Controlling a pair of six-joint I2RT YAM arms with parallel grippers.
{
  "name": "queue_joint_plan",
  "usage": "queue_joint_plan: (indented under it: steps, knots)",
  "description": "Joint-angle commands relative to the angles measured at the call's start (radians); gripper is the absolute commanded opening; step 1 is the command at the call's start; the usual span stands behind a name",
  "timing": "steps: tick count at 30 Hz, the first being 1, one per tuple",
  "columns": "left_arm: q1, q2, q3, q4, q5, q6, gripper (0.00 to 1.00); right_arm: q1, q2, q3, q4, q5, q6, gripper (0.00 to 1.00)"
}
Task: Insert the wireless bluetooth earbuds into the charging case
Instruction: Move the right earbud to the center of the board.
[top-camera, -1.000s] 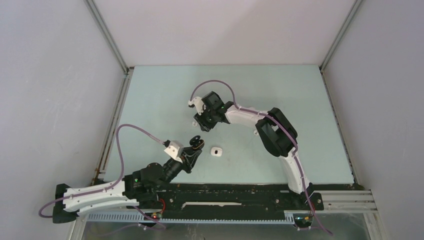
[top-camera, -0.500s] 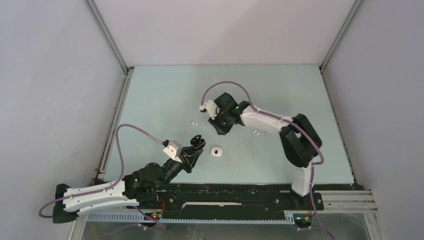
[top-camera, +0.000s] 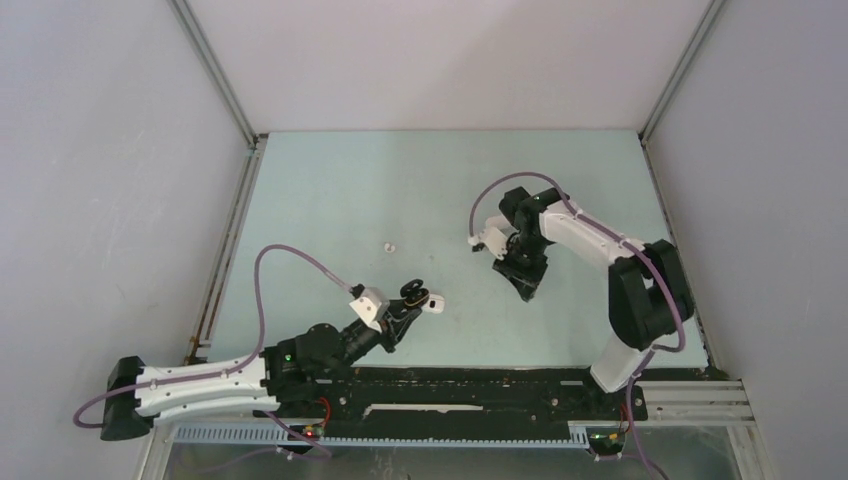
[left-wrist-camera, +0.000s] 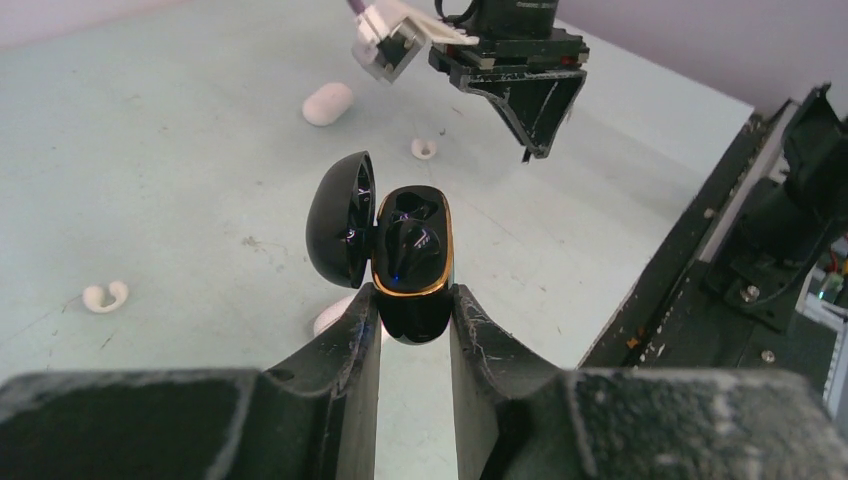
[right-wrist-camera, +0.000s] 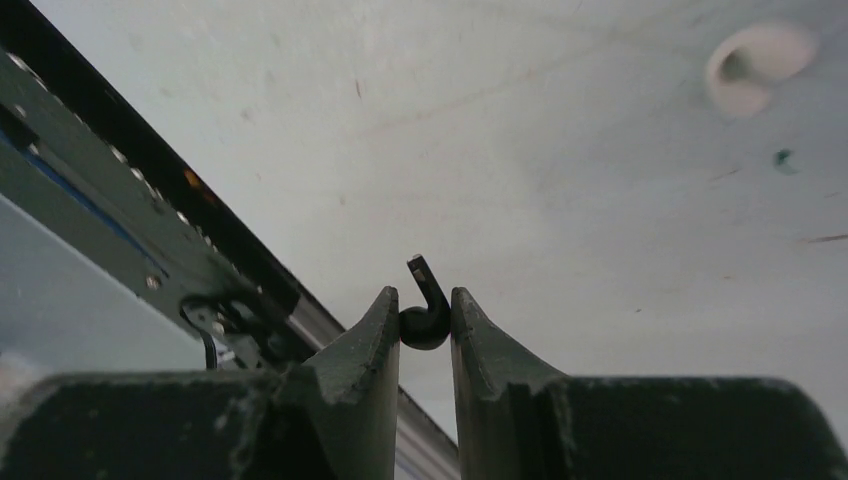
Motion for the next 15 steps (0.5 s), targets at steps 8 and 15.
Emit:
queue_joint_plan:
  steps: [8,15]
  knots:
    - [-0.053,0.162,0.063,0.143,0.081,0.051,0.00,-0.065,0.253,0.027,-0.100,0.118,-0.127,0.15]
    - [-0.068,0.198,0.065,0.159,0.096,0.043,0.00,-0.117,0.341,0.107,-0.022,0.117,-0.114,0.27]
